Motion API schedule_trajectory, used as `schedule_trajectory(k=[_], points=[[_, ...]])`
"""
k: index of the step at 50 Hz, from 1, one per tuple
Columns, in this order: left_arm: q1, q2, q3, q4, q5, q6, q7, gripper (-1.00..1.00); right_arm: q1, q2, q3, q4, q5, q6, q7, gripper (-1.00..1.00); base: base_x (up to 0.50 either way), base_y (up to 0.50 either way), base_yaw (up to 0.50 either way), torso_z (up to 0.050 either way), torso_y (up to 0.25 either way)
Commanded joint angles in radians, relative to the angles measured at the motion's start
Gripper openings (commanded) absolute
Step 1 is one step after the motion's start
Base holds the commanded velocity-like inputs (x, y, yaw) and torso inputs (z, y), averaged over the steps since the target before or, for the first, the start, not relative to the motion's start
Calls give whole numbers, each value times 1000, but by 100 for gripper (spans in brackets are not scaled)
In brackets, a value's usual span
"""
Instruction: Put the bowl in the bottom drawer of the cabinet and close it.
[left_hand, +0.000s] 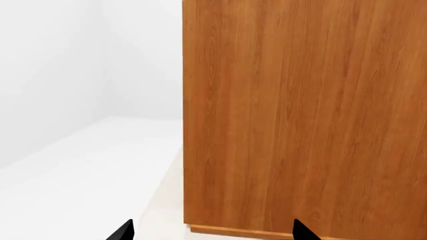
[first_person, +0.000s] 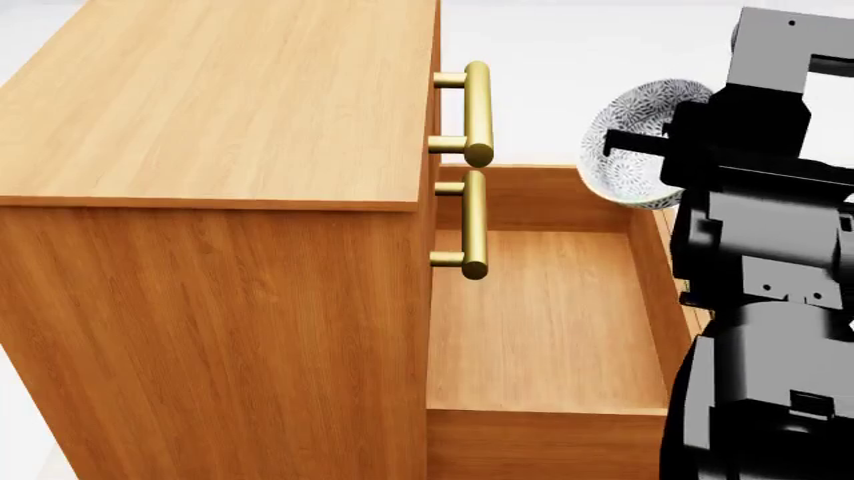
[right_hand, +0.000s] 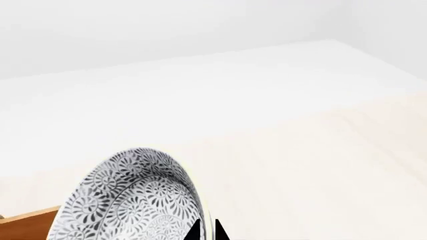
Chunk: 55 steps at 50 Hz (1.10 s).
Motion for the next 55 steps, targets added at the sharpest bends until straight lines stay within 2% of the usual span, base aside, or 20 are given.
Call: schedule_trajectory(k=[1, 55], points=[[3, -3, 1, 4, 0, 0, -3, 100, -1, -10, -8, -1, -3, -4, -10, -100, 0, 0, 0, 0, 0], [5, -15, 7, 20, -10, -6, -13, 100, -64, -57, -51, -1, -1, -16, -61, -100, 0, 0, 0, 0, 0]])
